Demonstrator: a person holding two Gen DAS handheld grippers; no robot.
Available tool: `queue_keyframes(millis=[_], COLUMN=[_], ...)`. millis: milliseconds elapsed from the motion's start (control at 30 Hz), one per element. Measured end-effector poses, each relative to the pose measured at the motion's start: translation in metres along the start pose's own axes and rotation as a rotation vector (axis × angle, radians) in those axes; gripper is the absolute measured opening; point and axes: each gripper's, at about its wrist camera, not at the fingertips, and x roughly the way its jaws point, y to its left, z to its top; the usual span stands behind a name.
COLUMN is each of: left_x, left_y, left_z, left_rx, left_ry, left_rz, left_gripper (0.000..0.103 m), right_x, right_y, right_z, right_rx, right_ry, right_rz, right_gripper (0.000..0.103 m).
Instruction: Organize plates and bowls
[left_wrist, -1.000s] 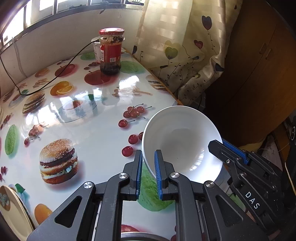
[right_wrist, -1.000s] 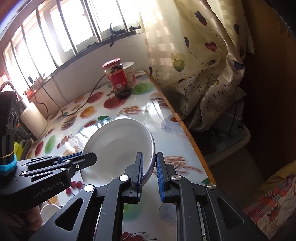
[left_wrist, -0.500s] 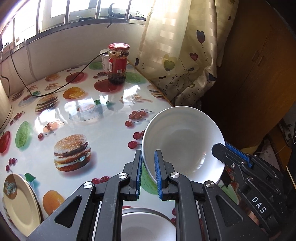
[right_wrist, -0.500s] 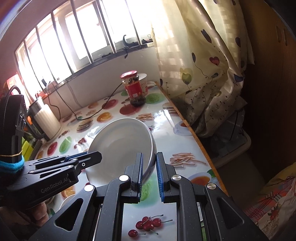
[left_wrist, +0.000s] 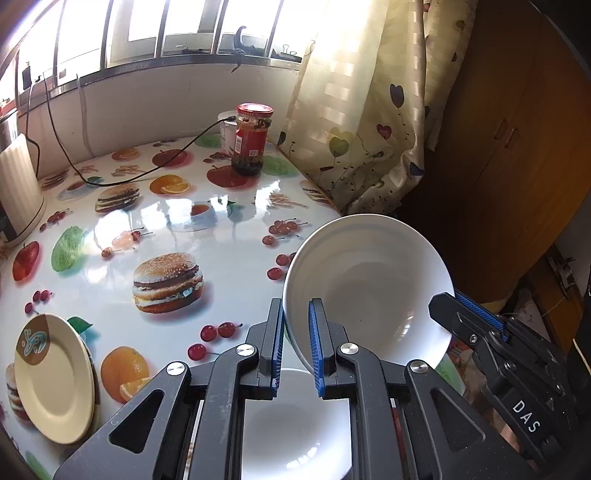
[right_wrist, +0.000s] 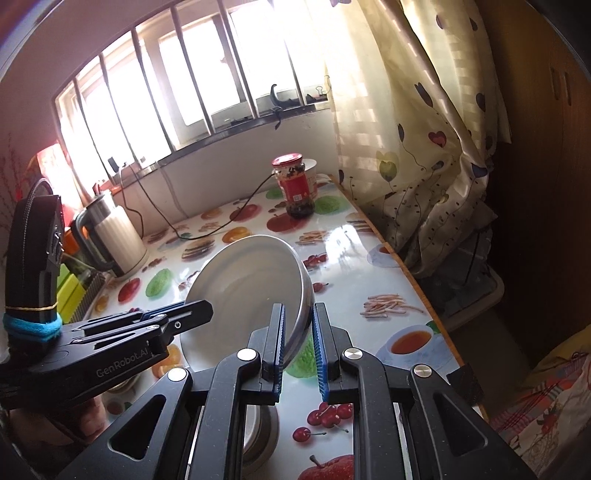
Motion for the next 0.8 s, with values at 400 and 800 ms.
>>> queue_keyframes(millis=[400,800], left_x=[-0.032,-0.046], left_y=[0.011,0.024], left_z=[-0.025,-0.052], left_rx=[-0.029,-0.068], left_ry=[-0.026,-0.021], left_rz=[-0.001,0.015], left_gripper=[0.014,0.014], right_x=[-0.022,-0.028], right_y=[0.022,0.038], right_z=[-0.023,-0.045], right_rx=[-0.015,-0.03], right_ry=[0.0,0.026], right_rz=[0.031,0.063], right_gripper=[0.015,0.015])
